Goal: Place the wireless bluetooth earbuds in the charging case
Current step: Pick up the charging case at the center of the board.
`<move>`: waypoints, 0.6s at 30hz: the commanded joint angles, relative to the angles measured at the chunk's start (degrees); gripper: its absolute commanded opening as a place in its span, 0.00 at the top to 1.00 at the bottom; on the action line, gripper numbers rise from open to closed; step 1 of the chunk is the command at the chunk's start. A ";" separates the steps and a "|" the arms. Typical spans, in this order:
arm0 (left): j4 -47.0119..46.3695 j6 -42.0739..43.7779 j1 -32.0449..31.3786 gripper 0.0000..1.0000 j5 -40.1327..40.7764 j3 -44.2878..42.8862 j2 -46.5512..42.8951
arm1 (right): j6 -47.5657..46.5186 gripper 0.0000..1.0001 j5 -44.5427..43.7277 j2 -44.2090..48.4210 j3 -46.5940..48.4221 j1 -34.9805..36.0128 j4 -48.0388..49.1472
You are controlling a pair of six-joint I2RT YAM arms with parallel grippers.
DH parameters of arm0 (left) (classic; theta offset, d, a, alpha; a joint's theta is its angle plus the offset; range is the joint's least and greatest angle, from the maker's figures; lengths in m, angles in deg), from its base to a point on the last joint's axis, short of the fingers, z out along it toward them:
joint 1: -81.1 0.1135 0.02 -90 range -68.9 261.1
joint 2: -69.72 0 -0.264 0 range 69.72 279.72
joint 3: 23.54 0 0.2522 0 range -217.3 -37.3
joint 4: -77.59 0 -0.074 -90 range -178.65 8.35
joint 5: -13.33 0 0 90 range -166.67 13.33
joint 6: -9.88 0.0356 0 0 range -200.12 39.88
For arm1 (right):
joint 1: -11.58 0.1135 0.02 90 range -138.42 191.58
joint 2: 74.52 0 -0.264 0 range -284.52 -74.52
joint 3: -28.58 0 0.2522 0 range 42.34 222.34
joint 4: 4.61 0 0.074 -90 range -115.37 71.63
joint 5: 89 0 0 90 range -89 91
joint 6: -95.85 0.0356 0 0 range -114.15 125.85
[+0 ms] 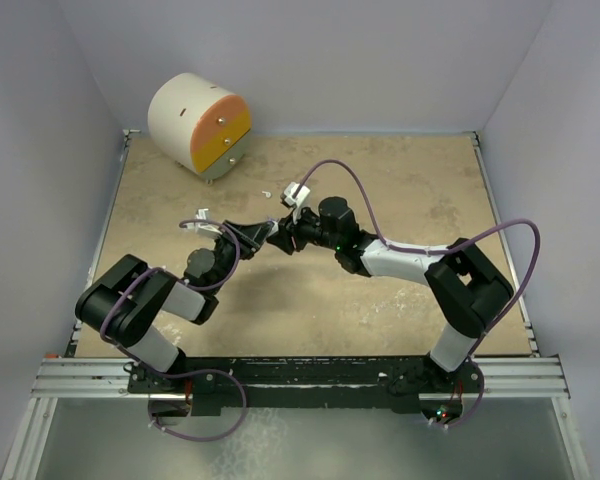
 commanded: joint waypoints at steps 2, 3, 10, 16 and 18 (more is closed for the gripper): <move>-5.49 0.03 -0.53 0.58 0.65 -1.61 0.35 | 0.47 1.00 1.40 1.78 2.91 0.28 2.99; -5.45 0.05 -0.59 0.59 0.61 -1.71 0.28 | 0.47 1.00 1.40 1.78 2.93 0.35 2.99; -5.33 0.22 -0.71 0.77 0.35 -2.10 0.47 | 0.34 1.00 1.31 1.69 2.83 0.52 2.81; -5.20 0.46 -0.82 1.00 0.26 -2.31 0.46 | 0.38 1.00 1.46 1.69 3.00 0.54 2.72; -4.45 0.50 -0.81 1.00 0.54 -2.37 0.04 | 0.70 0.78 1.25 1.81 3.02 0.57 2.64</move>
